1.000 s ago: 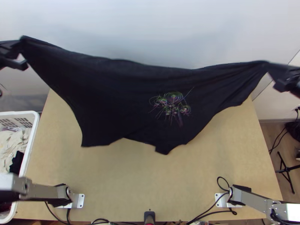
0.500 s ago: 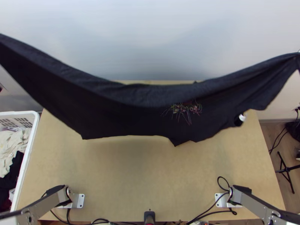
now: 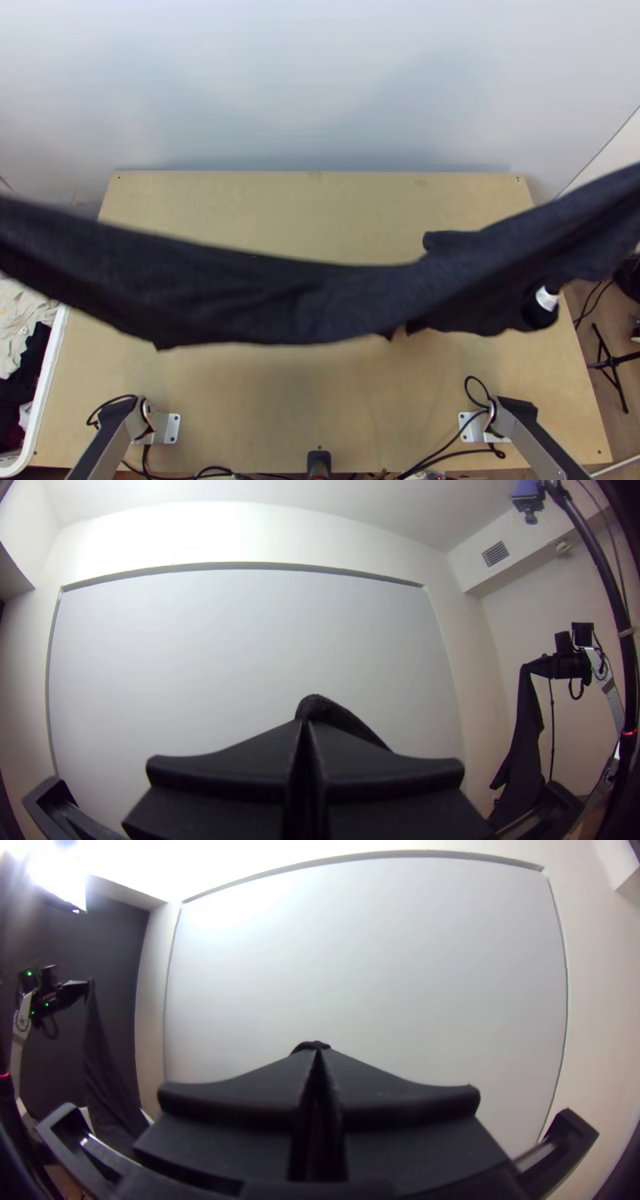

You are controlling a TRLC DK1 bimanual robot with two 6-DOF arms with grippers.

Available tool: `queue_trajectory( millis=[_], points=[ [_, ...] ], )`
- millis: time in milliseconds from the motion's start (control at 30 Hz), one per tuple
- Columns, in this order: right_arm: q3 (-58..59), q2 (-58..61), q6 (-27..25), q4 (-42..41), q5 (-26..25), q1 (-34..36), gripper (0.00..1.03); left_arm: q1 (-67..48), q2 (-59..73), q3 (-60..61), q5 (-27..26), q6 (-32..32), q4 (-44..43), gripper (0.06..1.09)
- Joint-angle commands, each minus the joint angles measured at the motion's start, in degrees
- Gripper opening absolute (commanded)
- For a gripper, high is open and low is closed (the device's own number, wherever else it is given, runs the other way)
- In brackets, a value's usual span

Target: Fold the t-shirt

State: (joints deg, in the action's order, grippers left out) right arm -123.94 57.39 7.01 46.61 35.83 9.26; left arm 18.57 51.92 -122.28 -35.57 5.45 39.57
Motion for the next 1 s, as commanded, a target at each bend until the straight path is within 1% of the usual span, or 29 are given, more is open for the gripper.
queue_trajectory(
  millis=[0,67,133,200,300,400,533,600,633,733,767,833,900,933,967],
  points=[
    [1.6,-5.62,3.81,-5.3,-0.15,-0.73,0.03,-2.13,-8.77,8.11,0.86,1.93,-3.89,0.1],
    [4.23,-7.11,4.24,-6.62,-0.15,-0.91,0.03,-2.92,-11.05,13.65,1.29,1.58,-6.53,0.1],
    [12.41,-8.61,4.07,-10.75,-0.41,-0.38,0.03,-2.75,-12.55,22.08,3.05,1.4,-11.45,0.1],
    [17.33,-7.73,4.33,-12.95,-0.41,0.94,0.03,-2.48,-11.49,27.36,3.76,0.35,-13.82,0.1],
    [21.72,-2.89,4.42,-14.53,-0.5,1.03,0.03,-1.69,-7.36,34.04,4.02,-1.59,-17.78,0.1],
    [26.38,2.29,5.91,-16.64,-0.59,0.68,0.03,-1.69,-2.44,43.7,3.93,-2.03,-23.05,0.1],
    [34.12,10.2,5.04,-21.03,-2.52,0.5,0.03,-3.27,8.2,53.72,3.49,-4.75,-29.99,0.1],
    [36.93,15.83,1.78,-22.44,-3.84,0.06,0.03,-3.98,16.55,55.39,3.4,-6.95,-32.54,0.1],
    [38.25,19.17,-0.15,-23.32,-4.55,-0.29,0.03,-4.86,20.32,55.48,3.49,-9.67,-32.8,0.1],
    [39.13,30.59,-3.84,-24.81,-4.81,-0.56,0.03,-6.79,30.61,54.6,3.84,-11.96,-35.18,0.1],
    [38.6,34.28,-4.9,-25.08,-4.81,-0.82,0.03,-7.84,33.51,54.08,4.46,-13.72,-35.18,0.1],
    [36.22,42.19,-6.04,-24.81,-4.72,-1.35,0.03,-10.31,38.34,53.2,7.54,-16.79,-35.35,0.1],
    [33.41,48.35,-7.36,-24.2,-4.81,-1.87,0.03,-11.27,43.0,52.49,9.2,-18.46,-35.79,0.1],
    [32.09,50.9,-7.71,-24.2,-5.25,-2.23,0.03,-11.71,45.2,51.7,10.0,-18.72,-35.88,0.1],
    [31.04,52.21,-9.38,-24.2,-7.53,-3.02,0.03,-12.06,47.04,51.0,10.7,-19.16,-35.79,0.1]
  ],
)
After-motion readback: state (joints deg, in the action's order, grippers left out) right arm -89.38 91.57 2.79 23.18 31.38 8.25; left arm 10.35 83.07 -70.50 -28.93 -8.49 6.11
